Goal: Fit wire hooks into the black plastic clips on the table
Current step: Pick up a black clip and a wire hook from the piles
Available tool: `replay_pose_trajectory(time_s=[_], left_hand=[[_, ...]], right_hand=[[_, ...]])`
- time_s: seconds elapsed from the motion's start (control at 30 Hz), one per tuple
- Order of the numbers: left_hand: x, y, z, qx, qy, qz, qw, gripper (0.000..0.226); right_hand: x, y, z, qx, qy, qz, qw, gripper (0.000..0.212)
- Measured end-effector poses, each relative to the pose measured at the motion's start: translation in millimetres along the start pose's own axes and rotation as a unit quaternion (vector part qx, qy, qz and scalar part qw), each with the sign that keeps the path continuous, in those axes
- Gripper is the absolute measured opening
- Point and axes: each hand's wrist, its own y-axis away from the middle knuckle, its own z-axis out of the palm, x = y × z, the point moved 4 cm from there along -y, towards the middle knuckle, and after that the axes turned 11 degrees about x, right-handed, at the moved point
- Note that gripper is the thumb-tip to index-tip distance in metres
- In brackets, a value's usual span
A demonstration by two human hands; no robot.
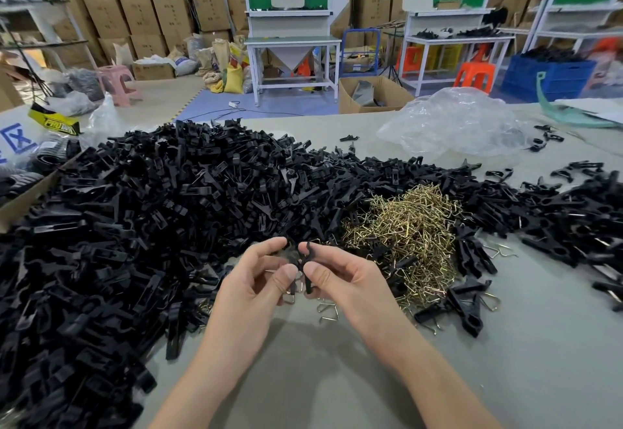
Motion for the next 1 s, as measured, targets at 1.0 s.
replay_pose_trajectory(time_s=[1.0], left_hand=[[-5.2,-3.3,-20.9,0.007,-0.247,0.133,0.960,0.018]], right_hand=[[-4.0,-5.8,-15.7,0.026,-0.056,0.004,0.998,0.022]])
